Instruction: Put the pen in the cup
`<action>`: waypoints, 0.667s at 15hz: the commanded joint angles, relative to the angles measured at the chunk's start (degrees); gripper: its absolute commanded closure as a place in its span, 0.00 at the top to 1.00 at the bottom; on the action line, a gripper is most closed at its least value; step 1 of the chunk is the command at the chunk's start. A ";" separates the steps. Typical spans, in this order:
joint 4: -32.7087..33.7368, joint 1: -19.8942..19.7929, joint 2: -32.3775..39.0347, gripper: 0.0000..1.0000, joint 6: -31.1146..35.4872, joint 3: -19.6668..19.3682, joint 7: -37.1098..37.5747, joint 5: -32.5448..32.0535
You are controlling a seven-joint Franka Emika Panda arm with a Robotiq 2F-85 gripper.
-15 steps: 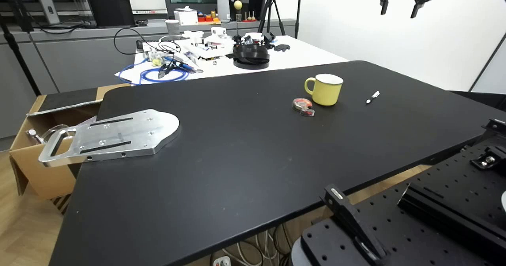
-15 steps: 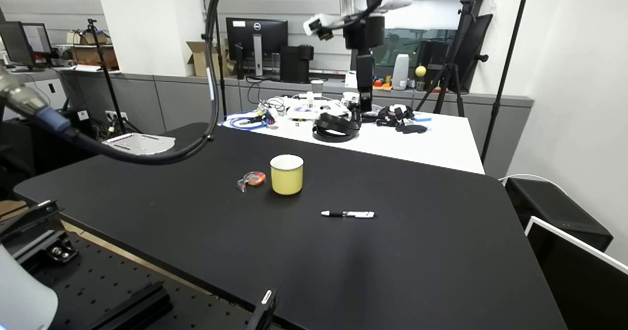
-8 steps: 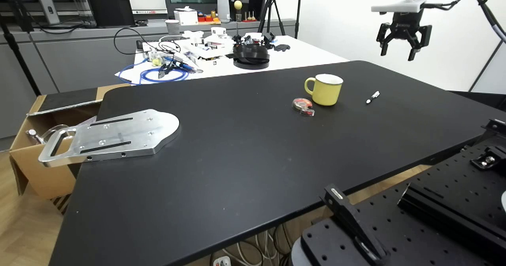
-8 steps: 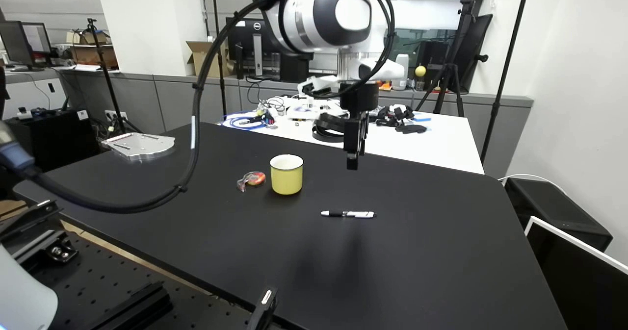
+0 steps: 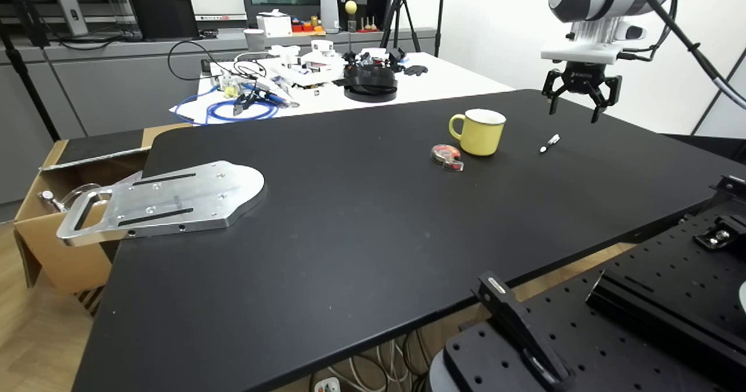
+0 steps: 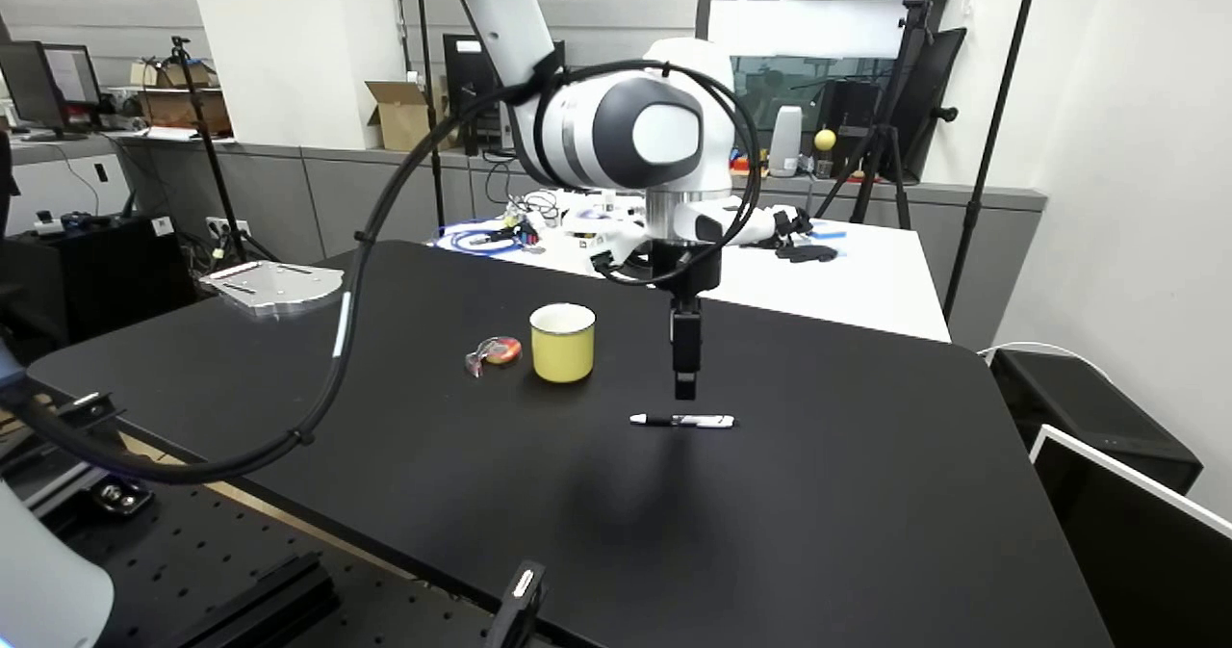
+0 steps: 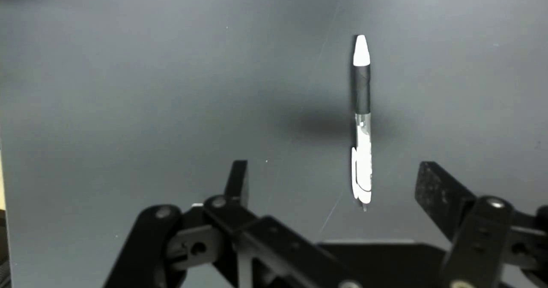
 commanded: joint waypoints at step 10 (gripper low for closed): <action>3.83 3.68 10.01 1.00 7.39 0.77 -11.17 4.23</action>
